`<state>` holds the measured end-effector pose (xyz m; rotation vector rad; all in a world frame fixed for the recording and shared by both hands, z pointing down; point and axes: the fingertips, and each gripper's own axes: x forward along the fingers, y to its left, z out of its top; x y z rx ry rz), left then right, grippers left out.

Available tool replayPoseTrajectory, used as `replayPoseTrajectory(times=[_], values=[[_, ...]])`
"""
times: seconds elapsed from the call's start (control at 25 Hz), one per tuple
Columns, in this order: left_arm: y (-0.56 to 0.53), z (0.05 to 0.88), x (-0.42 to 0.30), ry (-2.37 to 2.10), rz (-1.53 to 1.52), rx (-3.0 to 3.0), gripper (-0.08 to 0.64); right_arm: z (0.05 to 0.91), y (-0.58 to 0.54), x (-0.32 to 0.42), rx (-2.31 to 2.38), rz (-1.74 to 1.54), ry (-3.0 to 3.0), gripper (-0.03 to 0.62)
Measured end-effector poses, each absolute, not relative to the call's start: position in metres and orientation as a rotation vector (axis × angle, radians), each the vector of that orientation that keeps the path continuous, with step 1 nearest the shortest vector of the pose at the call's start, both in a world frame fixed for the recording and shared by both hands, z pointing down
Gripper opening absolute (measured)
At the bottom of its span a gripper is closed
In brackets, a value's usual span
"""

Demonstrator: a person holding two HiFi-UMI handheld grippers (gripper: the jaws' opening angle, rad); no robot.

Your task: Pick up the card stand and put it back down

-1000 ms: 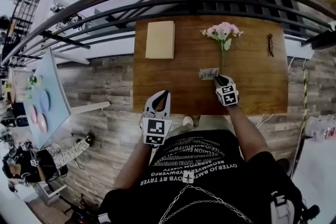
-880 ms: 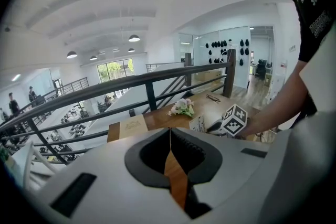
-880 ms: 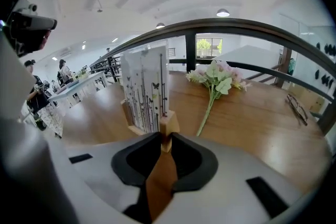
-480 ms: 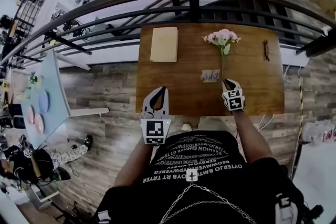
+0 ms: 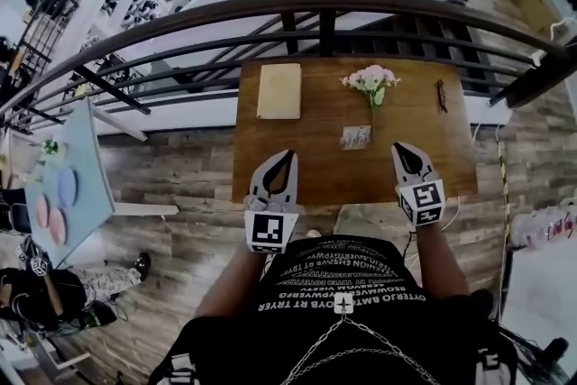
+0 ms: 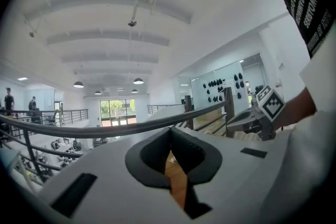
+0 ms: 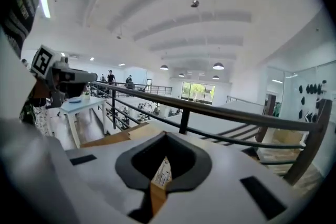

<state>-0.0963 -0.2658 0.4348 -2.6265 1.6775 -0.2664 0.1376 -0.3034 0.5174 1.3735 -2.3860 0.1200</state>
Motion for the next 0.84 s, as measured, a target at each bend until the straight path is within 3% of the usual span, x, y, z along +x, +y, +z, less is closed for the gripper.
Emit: replayPoseTrajectory(times=[0.48, 0.84], values=[[-0.242, 0.425, -0.084, 1.552, -0.166, -2.77, 0.029, 0.461, -0.246, 0.131, 1.434, 0.061, -2.384, 0.014], [-0.264, 0.428, -0.017, 1.497, -0.216, -2.822, 0.028, 0.465, -0.255, 0.172, 1.425, 0.096, -2.387, 0.014]])
